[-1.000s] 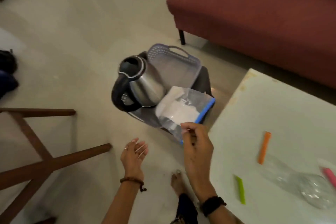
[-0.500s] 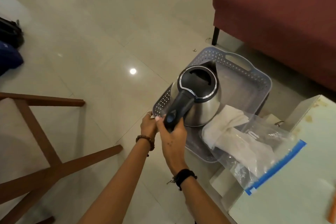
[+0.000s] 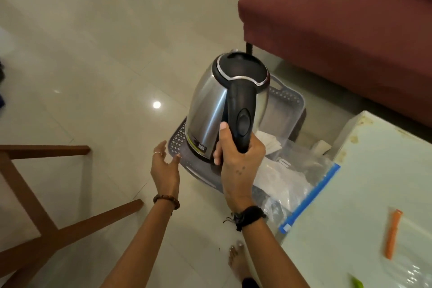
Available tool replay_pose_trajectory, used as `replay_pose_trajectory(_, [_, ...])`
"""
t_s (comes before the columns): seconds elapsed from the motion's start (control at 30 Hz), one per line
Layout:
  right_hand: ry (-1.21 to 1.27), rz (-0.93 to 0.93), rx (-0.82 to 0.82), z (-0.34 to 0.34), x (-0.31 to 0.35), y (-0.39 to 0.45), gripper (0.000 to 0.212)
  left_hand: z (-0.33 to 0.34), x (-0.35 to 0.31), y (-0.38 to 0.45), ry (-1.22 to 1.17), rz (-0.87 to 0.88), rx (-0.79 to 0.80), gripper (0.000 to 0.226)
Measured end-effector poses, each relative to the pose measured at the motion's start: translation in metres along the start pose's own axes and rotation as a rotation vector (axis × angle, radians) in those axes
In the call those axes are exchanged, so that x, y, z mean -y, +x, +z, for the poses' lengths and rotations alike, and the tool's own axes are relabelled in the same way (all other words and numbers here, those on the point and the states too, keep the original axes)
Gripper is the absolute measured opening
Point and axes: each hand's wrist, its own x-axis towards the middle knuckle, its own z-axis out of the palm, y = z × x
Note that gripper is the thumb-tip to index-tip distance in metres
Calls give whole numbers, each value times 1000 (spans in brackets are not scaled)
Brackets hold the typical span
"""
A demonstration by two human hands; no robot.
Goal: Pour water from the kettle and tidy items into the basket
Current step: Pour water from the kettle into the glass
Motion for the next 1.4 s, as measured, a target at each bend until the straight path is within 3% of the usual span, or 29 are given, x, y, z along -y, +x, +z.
replay_pose_trajectory(0.23, [29, -52, 175, -123, 103, -44, 33, 12, -24, -126, -50, 243, -11, 29])
replay_pose_trajectory(0.43, [-98, -62, 156, -278, 191, -101, 30, 59, -10, -277, -123, 321, 129, 25])
replay_pose_trajectory(0.67, [-376, 111, 33, -429, 233, -152, 34, 137, 18, -411, -43, 288, 602, 30])
replay_pose_trajectory(0.83, [-530, 285, -86, -507, 221, -177, 45, 193, 46, -442, 223, 337, 892, 51])
replay_pose_trajectory(1.13, [-672, 494, -47, -555, 189, -193, 45, 251, 51, -452, 472, 478, 1154, 95])
replay_pose_trajectory(1.23, [-683, 537, -45, -561, 179, -193, 44, 264, 53, -452, 524, 483, 1183, 93])
replay_pose_trajectory(1.4, [-771, 569, 2, -561, 167, -186, 39, 271, 57, -448, 564, 624, 1103, 78])
